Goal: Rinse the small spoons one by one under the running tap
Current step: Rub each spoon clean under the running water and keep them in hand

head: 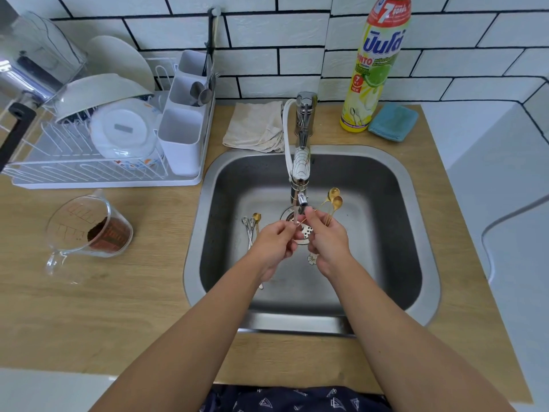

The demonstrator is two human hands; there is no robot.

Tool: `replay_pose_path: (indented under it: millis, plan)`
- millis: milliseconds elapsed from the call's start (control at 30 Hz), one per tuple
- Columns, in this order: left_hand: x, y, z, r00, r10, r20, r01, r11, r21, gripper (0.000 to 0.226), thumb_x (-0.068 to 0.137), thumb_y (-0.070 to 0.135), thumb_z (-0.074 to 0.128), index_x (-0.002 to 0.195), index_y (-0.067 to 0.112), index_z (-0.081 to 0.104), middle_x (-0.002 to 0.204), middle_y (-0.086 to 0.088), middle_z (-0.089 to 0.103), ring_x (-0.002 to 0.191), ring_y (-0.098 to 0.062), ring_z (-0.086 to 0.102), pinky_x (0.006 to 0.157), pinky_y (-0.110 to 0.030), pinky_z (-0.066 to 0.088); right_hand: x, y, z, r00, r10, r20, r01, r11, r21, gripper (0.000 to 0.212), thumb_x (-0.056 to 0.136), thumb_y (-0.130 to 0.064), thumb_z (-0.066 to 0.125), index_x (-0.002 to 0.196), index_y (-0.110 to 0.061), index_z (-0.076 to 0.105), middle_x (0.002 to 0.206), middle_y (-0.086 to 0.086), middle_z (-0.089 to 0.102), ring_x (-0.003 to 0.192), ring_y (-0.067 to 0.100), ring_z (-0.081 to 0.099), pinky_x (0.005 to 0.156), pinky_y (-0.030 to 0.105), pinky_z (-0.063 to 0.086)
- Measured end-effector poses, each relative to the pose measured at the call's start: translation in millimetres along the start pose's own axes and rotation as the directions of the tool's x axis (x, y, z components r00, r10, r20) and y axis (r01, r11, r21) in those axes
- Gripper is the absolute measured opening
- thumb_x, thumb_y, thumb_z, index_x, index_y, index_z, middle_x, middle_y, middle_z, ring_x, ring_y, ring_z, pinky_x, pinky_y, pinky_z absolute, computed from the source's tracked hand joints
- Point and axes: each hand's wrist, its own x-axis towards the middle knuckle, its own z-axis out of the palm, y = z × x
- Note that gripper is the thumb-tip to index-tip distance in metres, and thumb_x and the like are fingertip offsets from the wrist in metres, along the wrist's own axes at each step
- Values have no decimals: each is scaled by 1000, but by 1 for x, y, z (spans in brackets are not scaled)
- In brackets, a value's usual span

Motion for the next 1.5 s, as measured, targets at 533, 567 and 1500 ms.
replay_pose_path:
  millis: [533, 567, 1500]
  plan:
    - [-5, -6, -2, 987, -93, 128, 66, 978, 200, 25, 99, 32, 61, 88, 11, 53, 64, -3, 70, 46, -12, 60, 44, -20, 45, 5, 4, 0, 998, 36, 61, -41, 996, 81, 41, 110, -37, 43, 80, -10, 55, 80, 1, 66, 76, 13, 59, 76, 31, 52]
    - [-4, -9, -3, 989, -86, 123, 49, 959, 280, 30, 96, 38, 64, 86, 12, 54, 60, -1, 69, 44, -12, 58, 42, -19, 43, 5, 4, 2, 998, 33, 52, -40, 989, 145, 39, 111, -34, 42, 81, -11, 53, 80, 1, 69, 78, 13, 63, 73, 30, 54]
    - [2, -21, -38, 997, 66, -43, -17, 715, 699, 11, 102, 23, 45, 99, 19, 54, 87, -6, 66, 58, -14, 65, 53, -24, 51, 14, 16, -10, 993, 71, -93, -83, 988, -131, 9, 88, -21, 80, 91, -22, 71, 59, -13, 58, 39, -1, 41, 42, 14, 32]
